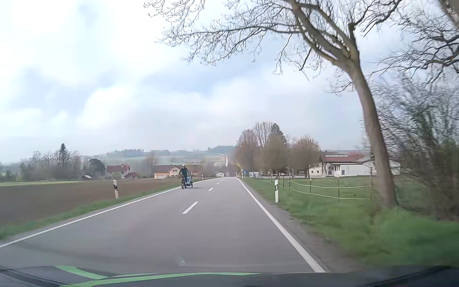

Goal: Follow the waypoints while adhering to traffic rules and regulations

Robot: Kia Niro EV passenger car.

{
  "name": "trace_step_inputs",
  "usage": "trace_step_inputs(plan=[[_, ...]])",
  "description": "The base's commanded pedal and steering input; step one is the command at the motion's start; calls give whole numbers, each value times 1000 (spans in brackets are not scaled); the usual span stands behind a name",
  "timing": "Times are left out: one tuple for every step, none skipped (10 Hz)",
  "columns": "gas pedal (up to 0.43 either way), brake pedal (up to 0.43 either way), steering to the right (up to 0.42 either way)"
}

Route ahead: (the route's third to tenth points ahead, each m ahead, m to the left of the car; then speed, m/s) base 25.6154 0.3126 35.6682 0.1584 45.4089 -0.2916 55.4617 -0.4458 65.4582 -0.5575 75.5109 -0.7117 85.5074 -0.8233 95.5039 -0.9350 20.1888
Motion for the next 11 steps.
trace_step_inputs(plan=[[0,85,2],[0,85,3],[0,91,2],[0,91,3],[0,91,2],[0,98,2],[0,98,2],[0,104,2],[0,104,2],[0,104,3],[0,110,2]])
